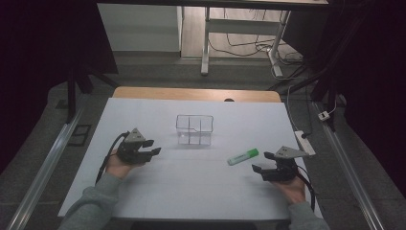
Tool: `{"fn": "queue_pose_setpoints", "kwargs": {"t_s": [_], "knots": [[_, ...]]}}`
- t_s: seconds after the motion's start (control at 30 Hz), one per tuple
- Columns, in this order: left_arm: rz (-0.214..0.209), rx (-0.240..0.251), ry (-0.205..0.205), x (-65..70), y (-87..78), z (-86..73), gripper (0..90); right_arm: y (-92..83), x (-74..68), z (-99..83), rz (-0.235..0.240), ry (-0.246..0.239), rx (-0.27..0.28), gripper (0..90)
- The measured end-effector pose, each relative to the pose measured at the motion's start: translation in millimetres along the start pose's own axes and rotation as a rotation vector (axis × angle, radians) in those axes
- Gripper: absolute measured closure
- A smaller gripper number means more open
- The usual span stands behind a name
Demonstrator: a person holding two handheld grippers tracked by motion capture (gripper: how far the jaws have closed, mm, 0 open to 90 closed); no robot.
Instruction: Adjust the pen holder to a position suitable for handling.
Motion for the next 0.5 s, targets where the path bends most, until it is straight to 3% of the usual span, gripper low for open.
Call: {"fn": "queue_pose_setpoints", "kwargs": {"t_s": [0.17, 0.5], "knots": [[-0.002, 0.020, -0.028, 3.4, -14.9, -14.8, 43.5, -1.3, -0.3, -0.7, -0.005, 0.002, -0.004, 22.5], [0.017, 0.020, -0.048, 8.3, -34.8, -41.6, 38.8, -1.8, -2.8, -1.2, 0.001, -0.013, -0.017, 22.8]]}}
Point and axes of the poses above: each handheld gripper's, and its own axes: y roughly forward along the jaws, z roughly out of its top, x roughly to its right, the point moved 3 cm from there along y, roughly forward along the jaws, and after that the axes turned 1 degree about -x, right-handed, at the moved point
